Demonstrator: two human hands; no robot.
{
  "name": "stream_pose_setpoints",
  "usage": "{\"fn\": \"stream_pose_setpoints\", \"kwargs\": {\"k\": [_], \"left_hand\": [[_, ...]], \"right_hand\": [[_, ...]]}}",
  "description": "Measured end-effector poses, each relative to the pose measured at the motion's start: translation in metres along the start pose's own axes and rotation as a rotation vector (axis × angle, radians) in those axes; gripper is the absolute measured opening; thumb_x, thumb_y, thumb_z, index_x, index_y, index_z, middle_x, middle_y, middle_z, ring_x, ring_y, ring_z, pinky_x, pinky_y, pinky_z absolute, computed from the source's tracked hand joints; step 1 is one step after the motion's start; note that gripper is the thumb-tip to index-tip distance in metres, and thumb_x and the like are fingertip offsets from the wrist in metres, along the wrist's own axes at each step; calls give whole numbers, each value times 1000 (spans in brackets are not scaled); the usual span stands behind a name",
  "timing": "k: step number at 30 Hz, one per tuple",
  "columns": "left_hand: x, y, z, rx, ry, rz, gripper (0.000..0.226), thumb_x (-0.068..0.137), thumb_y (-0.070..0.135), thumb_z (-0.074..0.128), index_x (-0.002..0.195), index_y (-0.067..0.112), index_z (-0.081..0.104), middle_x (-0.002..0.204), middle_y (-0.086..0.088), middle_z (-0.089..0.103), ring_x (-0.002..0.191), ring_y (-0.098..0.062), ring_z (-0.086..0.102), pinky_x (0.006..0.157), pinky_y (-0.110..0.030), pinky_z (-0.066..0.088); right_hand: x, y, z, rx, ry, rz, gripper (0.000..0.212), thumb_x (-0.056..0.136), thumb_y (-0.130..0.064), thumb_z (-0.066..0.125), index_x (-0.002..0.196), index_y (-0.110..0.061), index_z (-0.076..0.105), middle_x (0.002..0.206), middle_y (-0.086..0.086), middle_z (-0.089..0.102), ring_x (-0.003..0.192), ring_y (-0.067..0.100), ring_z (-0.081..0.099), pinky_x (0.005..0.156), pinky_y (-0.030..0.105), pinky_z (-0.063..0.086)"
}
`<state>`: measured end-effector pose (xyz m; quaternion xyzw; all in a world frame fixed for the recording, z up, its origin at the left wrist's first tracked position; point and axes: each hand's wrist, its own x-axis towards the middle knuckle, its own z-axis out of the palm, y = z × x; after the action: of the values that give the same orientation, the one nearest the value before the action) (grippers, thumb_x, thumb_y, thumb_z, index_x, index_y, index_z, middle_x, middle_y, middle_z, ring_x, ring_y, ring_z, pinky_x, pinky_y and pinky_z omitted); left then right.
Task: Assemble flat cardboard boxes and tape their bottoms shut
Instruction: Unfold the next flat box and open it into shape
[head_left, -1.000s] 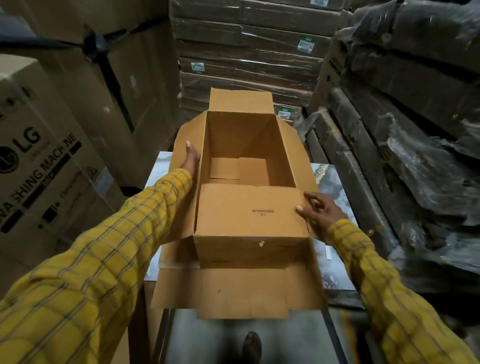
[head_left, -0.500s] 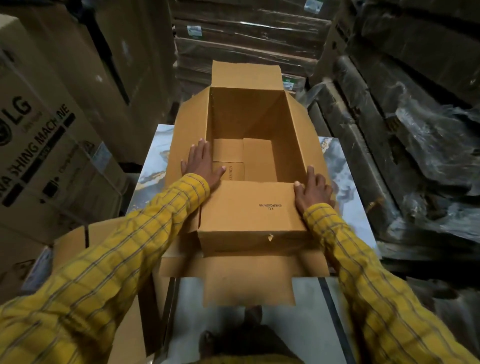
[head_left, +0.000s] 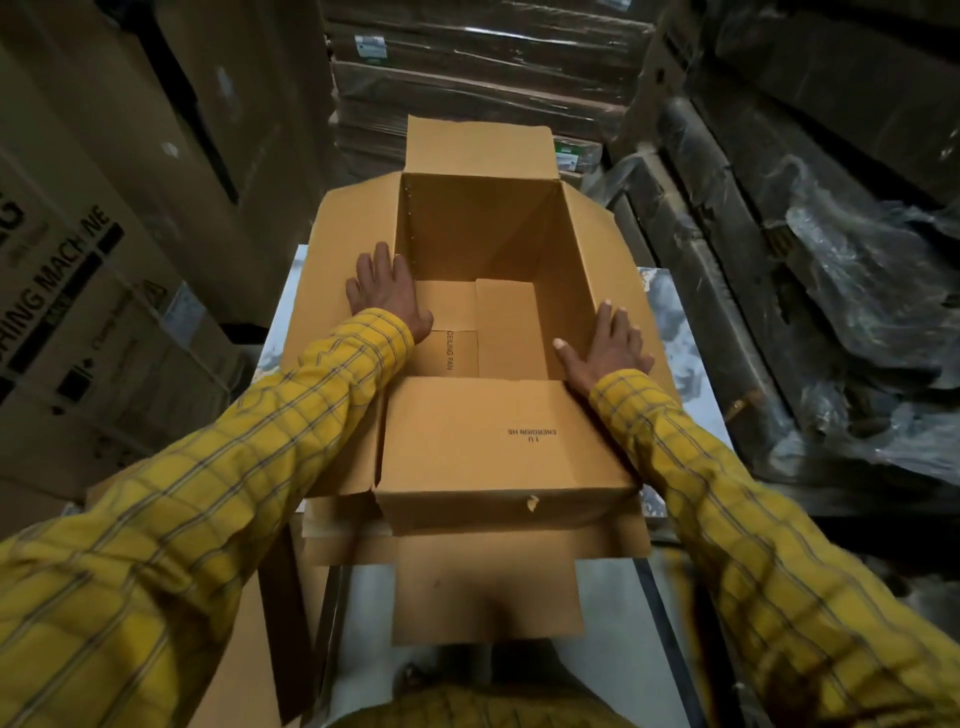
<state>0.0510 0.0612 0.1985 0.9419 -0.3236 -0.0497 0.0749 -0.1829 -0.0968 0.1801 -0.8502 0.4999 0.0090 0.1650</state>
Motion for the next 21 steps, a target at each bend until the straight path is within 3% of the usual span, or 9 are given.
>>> {"fn": "stream_pose_setpoints", "kwargs": {"k": [2, 5, 14, 19, 21], "left_hand": [[22, 3, 2, 26, -73, 19, 95, 86, 42, 69, 157, 14, 13, 166, -7, -6, 152, -33, -2, 123, -53, 9], [50, 6, -1, 48, -118, 17, 97, 89, 41, 68, 159, 16, 5, 166, -4, -13, 153, -32, -8, 123, -56, 4], [77, 3, 14, 102, -117, -7, 104, 88, 55, 62, 159, 14, -3, 165, -4, -22, 152, -30, -14, 119, -64, 5], [79, 1, 18, 122, -125, 26, 116, 81, 66, 63, 158, 14, -7, 164, -4, -25, 152, -30, -17, 117, -68, 4], [81, -1, 19, 118, -128, 37, 122, 78, 68, 65, 158, 14, -9, 163, -5, -26, 152, -29, -18, 118, -67, 3]], "right_hand": [[31, -12, -3, -23, 8, -53, 96, 95, -66, 45, 161, -22, -9, 169, 3, -8, 155, 33, -1, 120, 61, 13], [80, -32, -6, -78, -2, -112, 97, 95, -65, 46, 161, -19, -9, 169, 1, -12, 156, 30, -4, 122, 59, 11], [209, -77, -23, -88, -35, -197, 95, 97, -59, 48, 160, -15, -7, 169, 3, -13, 156, 29, -5, 121, 59, 12], [258, -106, -38, 5, -72, -184, 109, 91, -62, 59, 160, -15, -11, 169, 4, -12, 155, 30, -4, 122, 59, 12], [278, -115, -44, 151, -87, -146, 116, 86, -62, 66, 160, -13, -10, 169, 8, -2, 155, 32, 3, 124, 56, 12]]}}
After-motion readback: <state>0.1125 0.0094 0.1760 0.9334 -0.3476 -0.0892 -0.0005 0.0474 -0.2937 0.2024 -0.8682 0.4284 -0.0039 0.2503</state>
